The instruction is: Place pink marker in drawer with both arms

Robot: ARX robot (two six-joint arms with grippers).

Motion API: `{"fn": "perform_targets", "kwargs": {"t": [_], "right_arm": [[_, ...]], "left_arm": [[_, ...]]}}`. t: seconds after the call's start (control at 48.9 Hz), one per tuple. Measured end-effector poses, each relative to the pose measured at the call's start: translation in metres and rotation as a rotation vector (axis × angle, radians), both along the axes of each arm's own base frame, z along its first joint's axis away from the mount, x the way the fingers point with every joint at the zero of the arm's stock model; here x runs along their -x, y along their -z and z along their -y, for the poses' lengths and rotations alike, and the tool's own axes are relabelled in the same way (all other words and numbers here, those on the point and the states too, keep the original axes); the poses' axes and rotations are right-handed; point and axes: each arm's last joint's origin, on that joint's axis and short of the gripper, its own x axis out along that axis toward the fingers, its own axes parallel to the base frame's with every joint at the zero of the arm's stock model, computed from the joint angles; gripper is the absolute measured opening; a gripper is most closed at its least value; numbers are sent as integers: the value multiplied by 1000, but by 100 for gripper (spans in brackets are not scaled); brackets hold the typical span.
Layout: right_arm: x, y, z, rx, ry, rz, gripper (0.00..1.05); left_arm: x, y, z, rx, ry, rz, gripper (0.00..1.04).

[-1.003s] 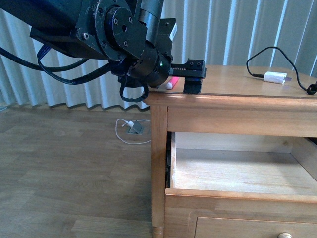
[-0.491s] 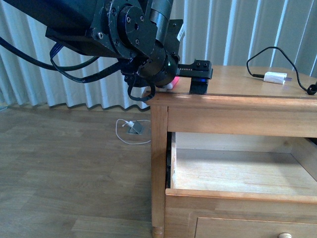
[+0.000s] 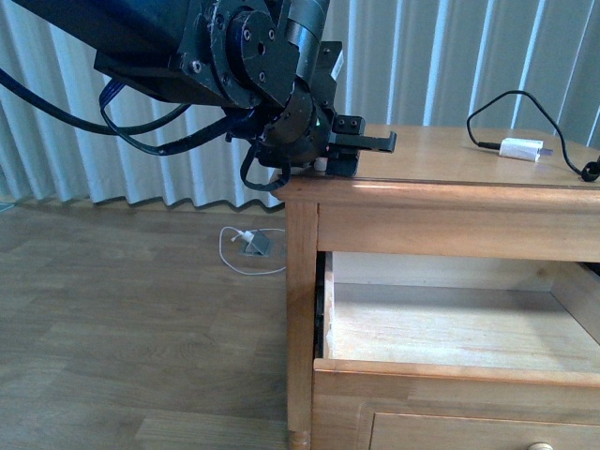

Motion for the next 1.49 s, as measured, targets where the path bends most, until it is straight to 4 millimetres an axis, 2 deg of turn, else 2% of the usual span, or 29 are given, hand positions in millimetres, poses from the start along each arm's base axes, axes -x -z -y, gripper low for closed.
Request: {"fn": "perform_targets", "kwargs": {"t": [0.102, 0.246, 0.389, 0.553, 0.757, 0.901, 1.044, 1.29, 1.494], "right_arm": [[0, 0, 0, 0, 0, 0, 96], [0, 0, 0, 0, 0, 0, 96], [0, 0, 0, 0, 0, 0, 96], [0, 0, 0, 0, 0, 0, 96], [0, 0, 0, 0, 0, 0, 96], [0, 0, 0, 0, 0, 0, 96], [0, 0, 0, 0, 0, 0, 96], [0, 0, 0, 0, 0, 0, 96], [0, 0, 0, 0, 0, 0, 96]], "left_arm": [[-1, 1, -3, 3, -8, 6, 17], [-2, 4, -8, 38, 17, 36, 15], [5, 4, -22, 80, 130, 50, 15], [26, -1, -36, 116, 333, 65, 15], [61, -17, -48, 94, 568, 85, 15], [80, -13, -52, 80, 698, 64, 15], [81, 1, -46, 49, 695, 48, 15], [82, 34, -14, 18, 713, -1, 15], [83, 46, -3, -2, 702, -26, 15]]}}
